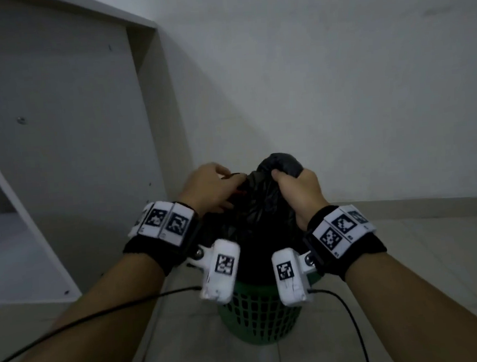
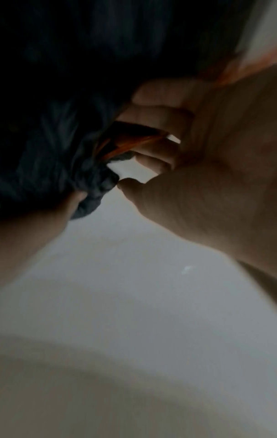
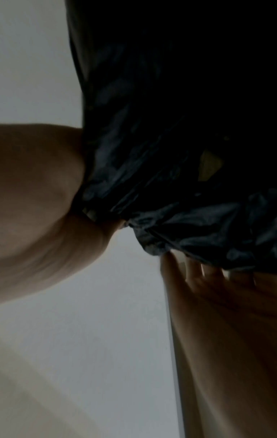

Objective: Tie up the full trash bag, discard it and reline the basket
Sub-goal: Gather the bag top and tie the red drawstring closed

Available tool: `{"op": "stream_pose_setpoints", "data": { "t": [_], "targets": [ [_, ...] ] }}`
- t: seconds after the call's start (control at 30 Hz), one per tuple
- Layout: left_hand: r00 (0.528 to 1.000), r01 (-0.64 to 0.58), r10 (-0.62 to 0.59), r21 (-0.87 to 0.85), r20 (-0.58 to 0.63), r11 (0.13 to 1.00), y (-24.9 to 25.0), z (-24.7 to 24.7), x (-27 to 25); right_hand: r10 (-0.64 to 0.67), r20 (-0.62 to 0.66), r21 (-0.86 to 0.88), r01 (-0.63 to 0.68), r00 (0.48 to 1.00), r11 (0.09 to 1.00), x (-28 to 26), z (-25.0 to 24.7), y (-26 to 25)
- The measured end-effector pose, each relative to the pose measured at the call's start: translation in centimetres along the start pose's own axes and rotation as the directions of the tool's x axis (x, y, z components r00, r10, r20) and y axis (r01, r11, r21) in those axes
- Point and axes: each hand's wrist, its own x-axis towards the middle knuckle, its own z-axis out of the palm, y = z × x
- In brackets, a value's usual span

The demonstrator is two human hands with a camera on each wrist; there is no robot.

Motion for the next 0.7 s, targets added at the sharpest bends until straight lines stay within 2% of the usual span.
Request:
{"op": "stream_pose_setpoints", "data": {
  "t": [0.03,0.07,0.1,0.13,0.17,0.2,0.23,0.27,0.37,0.43,0.5,0.53,0.57,0.6,0.63,0.67,0.7],
  "targets": [
    [0.977,-0.096,0.141,0.264,-0.157,0.96,-0.4,-0.5,-0.1,0.036,-0.021,0.01,-0.036,0.999,0.999,-0.1,-0.1,-0.2],
    [0.93,-0.152,0.28,0.443,-0.24,0.884,-0.6,-0.8,-0.5,0.058,-0.035,0.021,-0.057,0.998,0.998,0.0,-0.4,-0.3],
    [0.917,-0.207,0.344,0.497,-0.202,0.842,-0.8,-0.9,-0.7,0.079,-0.049,0.024,-0.077,0.996,0.997,0.0,-0.4,-0.4],
    [0.942,-0.274,0.331,0.441,-0.056,0.855,-0.9,-0.7,-1.1,0.092,-0.047,0.027,-0.09,0.995,0.996,0.0,-0.5,-0.4],
    [0.946,-0.317,0.275,0.302,0.174,0.899,-0.8,-0.1,-1.6,0.115,-0.037,0.024,-0.114,0.993,0.993,-0.2,-0.4,-0.4],
    [0.889,-0.302,0.219,0.157,0.401,0.94,-0.7,0.9,-2.3,0.138,-0.012,0.024,-0.138,0.99,0.99,0.0,-0.1,-0.3],
    [0.825,-0.276,0.19,0.087,0.532,0.957,-1.0,2.1,-2.7,0.175,0.029,0.01,-0.176,0.984,0.984,-0.4,0.2,-0.4],
    [0.799,-0.289,0.202,0.066,0.567,0.955,-1.4,3.2,-2.7,0.215,0.084,-0.003,-0.216,0.973,0.976,-0.5,0.5,-0.5],
    [0.842,-0.343,0.286,0.045,0.457,0.938,-2.8,4.9,-2.1,0.286,0.181,-0.07,-0.278,0.941,0.958,-0.7,0.6,-0.7],
    [0.853,-0.302,0.265,0.013,0.449,0.953,-3.7,5.2,-1.3,0.284,0.21,-0.156,-0.255,0.935,0.954,-0.2,0.0,-0.6],
    [0.881,-0.242,0.245,-0.059,0.405,0.968,-4.2,5.3,-0.9,0.275,0.195,-0.357,-0.193,0.942,0.914,-0.3,-0.7,-0.8],
    [0.901,-0.194,0.221,-0.107,0.374,0.975,-4.6,5.5,-0.6,0.237,0.18,-0.51,-0.115,0.955,0.853,-0.3,-1.0,-0.7],
    [0.921,-0.13,0.176,-0.152,0.347,0.98,-5.0,5.6,-0.3,0.155,0.139,-0.657,-0.026,0.978,0.753,-0.7,-1.3,-0.8],
    [0.941,-0.054,0.115,-0.193,0.319,0.98,-5.3,5.6,-0.2,0.011,0.095,-0.763,0.065,0.995,0.643,-1.1,-1.7,-0.8],
    [0.958,0.03,0.037,-0.228,0.286,0.973,-5.7,5.6,0.1,-0.155,0.102,-0.814,0.172,0.983,0.555,-1.7,-2.0,-0.9],
    [0.963,0.107,-0.036,-0.257,0.266,0.96,-5.7,5.5,0.1,-0.268,0.181,-0.804,0.299,0.946,0.514,-1.8,-2.2,-0.9],
    [0.959,0.167,-0.088,-0.288,0.269,0.943,-5.7,5.6,0.2,-0.272,0.304,-0.76,0.404,0.913,0.508,-1.7,-2.2,-0.8]
  ]
}}
